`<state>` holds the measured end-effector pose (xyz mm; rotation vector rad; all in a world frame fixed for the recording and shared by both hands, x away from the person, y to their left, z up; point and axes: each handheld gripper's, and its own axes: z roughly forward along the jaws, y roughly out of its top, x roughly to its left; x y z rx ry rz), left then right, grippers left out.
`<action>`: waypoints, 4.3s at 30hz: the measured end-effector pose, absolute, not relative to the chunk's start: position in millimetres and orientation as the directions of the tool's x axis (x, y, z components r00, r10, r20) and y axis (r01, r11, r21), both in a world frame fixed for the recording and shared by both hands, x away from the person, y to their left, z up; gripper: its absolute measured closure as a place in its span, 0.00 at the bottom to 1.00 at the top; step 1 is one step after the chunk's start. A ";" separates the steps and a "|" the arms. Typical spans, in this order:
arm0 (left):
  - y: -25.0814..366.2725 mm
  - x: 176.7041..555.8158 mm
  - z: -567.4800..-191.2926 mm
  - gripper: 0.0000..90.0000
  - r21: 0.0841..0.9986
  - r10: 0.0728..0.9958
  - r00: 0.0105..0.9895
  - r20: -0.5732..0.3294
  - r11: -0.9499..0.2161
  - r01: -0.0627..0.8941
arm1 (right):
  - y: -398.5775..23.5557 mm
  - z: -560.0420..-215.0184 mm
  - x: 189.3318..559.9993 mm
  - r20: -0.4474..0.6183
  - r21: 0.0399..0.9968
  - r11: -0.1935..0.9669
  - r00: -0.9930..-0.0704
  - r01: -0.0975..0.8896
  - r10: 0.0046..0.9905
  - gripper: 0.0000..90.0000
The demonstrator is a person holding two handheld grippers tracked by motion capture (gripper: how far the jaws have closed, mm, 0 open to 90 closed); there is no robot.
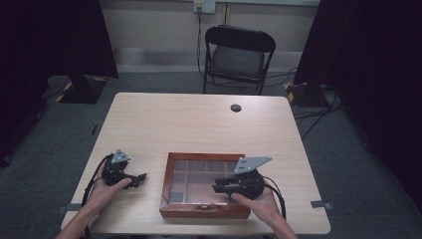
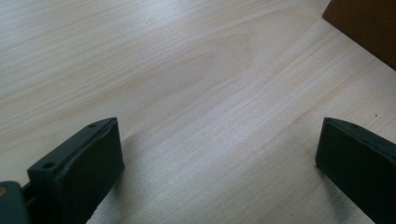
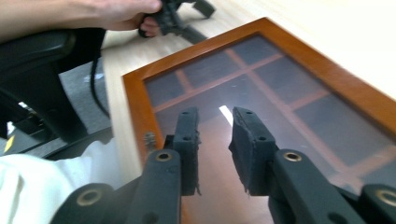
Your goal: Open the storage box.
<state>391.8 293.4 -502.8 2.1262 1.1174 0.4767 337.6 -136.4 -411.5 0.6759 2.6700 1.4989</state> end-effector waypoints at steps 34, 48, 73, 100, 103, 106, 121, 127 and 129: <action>279.8 379.8 -482.0 0.19 0.737 0.786 0.614 -0.071 -0.374 0.563 | -103.2 -440.7 319.6 0.211 0.752 0.587 -0.953 0.300 0.216 0.91; 277.0 374.6 -474.1 0.18 0.772 0.738 0.666 -0.112 -0.357 0.525 | -103.2 -440.0 320.5 0.218 0.749 0.592 -0.954 0.299 0.206 0.92; 256.6 359.9 -463.3 0.18 0.795 0.636 0.758 -0.145 -0.381 0.472 | -106.5 -411.7 329.7 0.248 0.764 0.564 -0.950 0.313 0.192 0.92; 238.0 349.4 -455.5 0.21 0.843 0.570 0.815 -0.104 -0.385 0.376 | -100.8 -386.3 340.1 0.224 0.777 0.555 -0.955 0.296 0.196 0.92; 237.2 348.9 -455.2 0.21 0.845 0.565 0.820 -0.089 -0.393 0.362 | -104.0 -384.8 339.8 0.225 0.779 0.543 -0.948 0.314 0.226 0.78; 237.7 348.7 -454.2 0.22 0.850 0.567 0.820 -0.083 -0.390 0.355 | -112.3 -381.6 340.0 0.228 0.786 0.522 -0.940 0.331 0.253 0.66; 230.1 349.2 -439.4 0.23 0.886 0.555 0.826 -0.101 -0.327 0.328 | -166.3 -385.4 337.0 0.239 0.821 0.409 -0.892 0.397 0.384 0.31; 225.0 348.4 -434.8 0.23 0.896 0.550 0.829 -0.106 -0.310 0.320 | -177.2 -386.8 333.7 0.224 0.836 0.386 -0.886 0.389 0.407 0.26; 225.2 349.5 -432.6 0.23 0.901 0.553 0.827 -0.103 -0.300 0.313 | -178.7 -386.6 333.7 0.217 0.842 0.381 -0.885 0.383 0.411 0.25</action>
